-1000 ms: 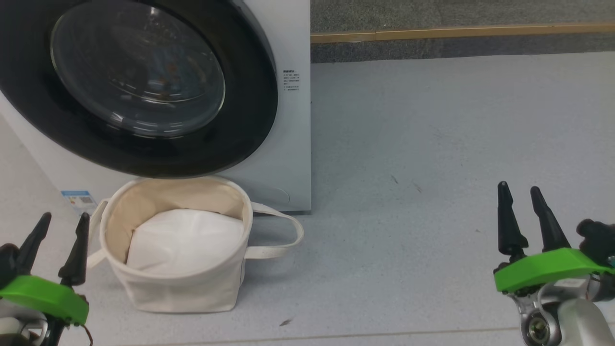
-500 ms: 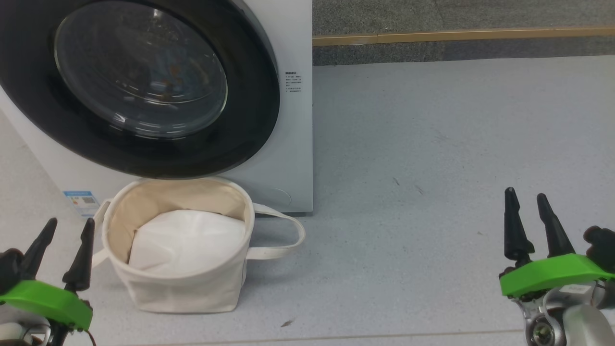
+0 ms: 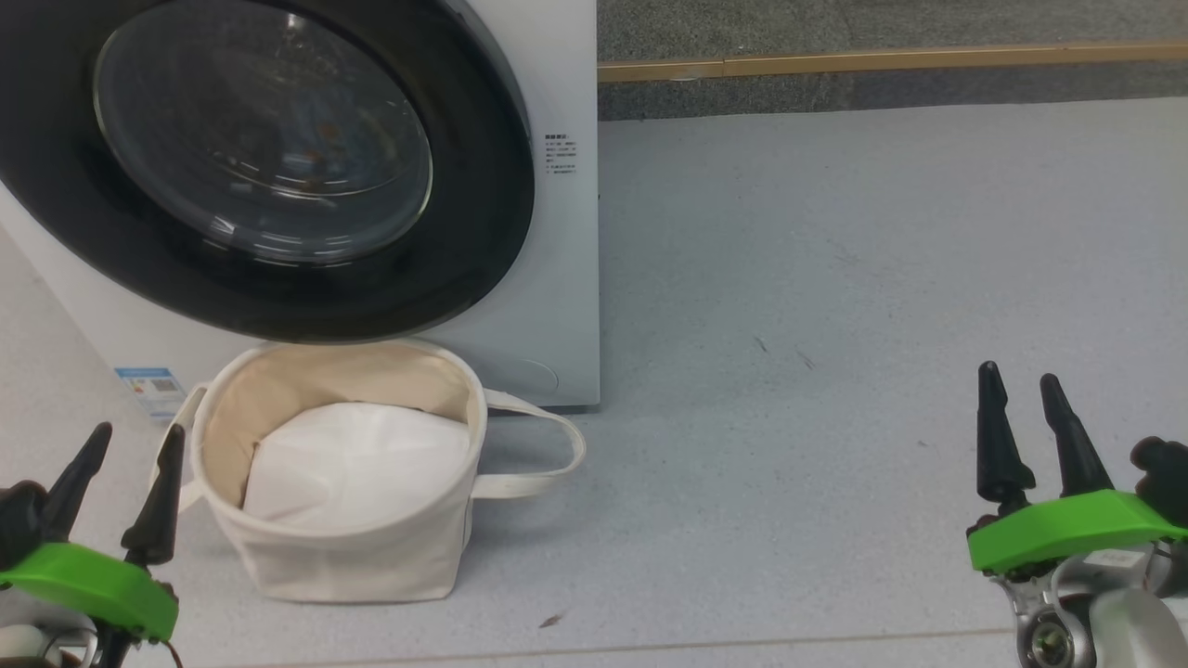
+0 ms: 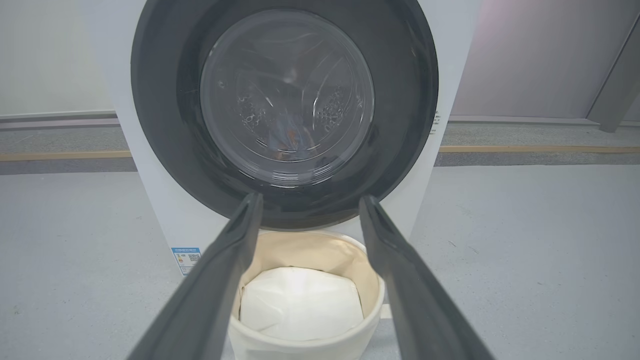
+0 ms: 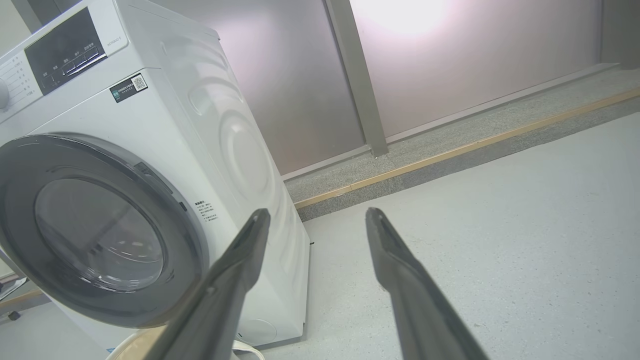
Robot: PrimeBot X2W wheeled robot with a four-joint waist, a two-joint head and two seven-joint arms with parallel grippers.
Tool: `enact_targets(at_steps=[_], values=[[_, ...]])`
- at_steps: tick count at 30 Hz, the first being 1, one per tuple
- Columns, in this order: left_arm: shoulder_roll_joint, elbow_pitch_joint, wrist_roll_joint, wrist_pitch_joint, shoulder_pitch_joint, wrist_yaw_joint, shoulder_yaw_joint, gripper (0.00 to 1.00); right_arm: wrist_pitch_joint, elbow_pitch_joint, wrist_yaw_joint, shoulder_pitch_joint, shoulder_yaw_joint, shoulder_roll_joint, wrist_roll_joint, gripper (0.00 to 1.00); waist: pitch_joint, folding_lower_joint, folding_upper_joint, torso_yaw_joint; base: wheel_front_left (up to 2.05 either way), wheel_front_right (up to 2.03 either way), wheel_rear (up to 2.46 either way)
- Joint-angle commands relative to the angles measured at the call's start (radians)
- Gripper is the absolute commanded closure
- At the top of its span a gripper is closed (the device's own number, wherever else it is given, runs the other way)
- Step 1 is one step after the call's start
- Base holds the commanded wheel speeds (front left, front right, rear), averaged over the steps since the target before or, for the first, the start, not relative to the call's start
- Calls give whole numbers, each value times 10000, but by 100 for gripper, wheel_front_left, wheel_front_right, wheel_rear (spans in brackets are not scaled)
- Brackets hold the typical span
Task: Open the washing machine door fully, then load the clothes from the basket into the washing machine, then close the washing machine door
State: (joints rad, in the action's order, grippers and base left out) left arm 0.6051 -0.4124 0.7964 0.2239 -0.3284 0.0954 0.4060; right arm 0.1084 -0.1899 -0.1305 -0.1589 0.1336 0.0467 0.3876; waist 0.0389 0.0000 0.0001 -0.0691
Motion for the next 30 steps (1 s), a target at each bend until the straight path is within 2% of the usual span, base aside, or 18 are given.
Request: enact_targets(at_steps=[1, 30], values=[[574, 212, -64, 22, -468, -35, -470, 0, 137, 302, -2, -415, -216, 36, 20, 0, 4, 0, -1, -10, 0, 0, 0], [658, 108, 147, -8, -680, 107, -319, 0, 198, 232, -2, -340, -153, 35, -86, 0, -61, 0, -1, 11, 0, 0, 0]])
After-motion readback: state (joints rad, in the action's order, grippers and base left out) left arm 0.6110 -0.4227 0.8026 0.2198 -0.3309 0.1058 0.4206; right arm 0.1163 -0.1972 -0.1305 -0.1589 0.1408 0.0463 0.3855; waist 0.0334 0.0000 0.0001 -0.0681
